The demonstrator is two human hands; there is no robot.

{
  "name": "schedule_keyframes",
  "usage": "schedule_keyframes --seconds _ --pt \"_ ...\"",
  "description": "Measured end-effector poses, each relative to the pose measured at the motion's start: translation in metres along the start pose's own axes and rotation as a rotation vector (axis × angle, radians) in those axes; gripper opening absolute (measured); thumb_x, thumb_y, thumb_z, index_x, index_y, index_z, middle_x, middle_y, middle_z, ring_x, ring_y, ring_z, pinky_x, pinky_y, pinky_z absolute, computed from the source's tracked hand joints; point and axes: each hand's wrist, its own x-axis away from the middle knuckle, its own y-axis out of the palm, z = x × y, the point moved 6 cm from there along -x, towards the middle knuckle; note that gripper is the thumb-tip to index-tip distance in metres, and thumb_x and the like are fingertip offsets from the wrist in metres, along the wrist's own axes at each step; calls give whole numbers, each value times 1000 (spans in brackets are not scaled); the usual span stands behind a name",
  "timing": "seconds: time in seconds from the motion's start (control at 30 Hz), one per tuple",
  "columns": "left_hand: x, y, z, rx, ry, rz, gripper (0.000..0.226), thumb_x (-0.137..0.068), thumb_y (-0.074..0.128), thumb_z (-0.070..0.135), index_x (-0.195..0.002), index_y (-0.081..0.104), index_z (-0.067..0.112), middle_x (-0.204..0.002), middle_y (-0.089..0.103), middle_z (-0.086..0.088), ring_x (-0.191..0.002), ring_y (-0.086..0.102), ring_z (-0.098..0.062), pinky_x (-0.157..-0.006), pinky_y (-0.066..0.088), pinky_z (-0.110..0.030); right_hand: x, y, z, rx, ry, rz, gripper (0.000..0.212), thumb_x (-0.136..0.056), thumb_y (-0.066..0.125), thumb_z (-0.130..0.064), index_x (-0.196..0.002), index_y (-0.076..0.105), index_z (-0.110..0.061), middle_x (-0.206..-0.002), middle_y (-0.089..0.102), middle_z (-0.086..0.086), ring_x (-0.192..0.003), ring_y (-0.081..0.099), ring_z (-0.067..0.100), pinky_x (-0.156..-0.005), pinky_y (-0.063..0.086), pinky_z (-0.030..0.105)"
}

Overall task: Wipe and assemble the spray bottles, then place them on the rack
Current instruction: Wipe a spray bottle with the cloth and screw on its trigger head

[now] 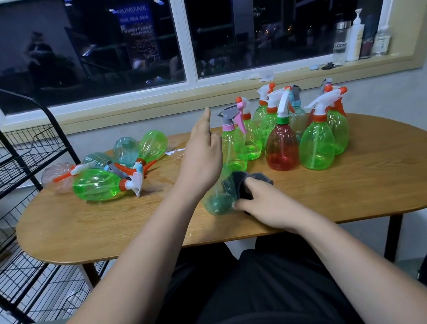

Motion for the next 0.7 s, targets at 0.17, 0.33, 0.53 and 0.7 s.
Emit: schedule_keyframes --seconds 0.17,0.33,0.53,0.7 --pt "-1 0 1 -65 28 22 58 -113 35 25 -169 21 30 -129 68 -2 -92 64 -25 -73 45 -37 0 -15 -26 -81 -84 36 27 -86 64 -42 -114 64 -41 -112 73 -15 -111 66 17 -106 50 48" --pt "-1 -1 1 -149 73 32 54 -115 37 31 -168 26 25 -141 67 -8 -126 62 -31 -93 47 -36 5 -18 -43 -128 -179 115 41 -93 66 -28 -130 58 -44 -123 70 -19 -117 62 9 -104 48 36" --pt "-1 -3 -1 -267 102 15 40 -115 36 37 -147 53 20 -109 75 -15 -100 67 -40 -80 54 -47 8 -1 -11 76 -22 32 30 -97 68 -30 -120 56 -15 -110 66 5 -100 62 21 -92 51 43" --pt "-1 -3 0 -289 118 21 40 -110 29 46 -123 54 17 -100 76 -12 -94 70 -38 -77 57 -50 6 -10 -16 30 11 33 34 -84 62 -41 -110 61 -19 -105 69 5 -96 65 24 -92 54 47"
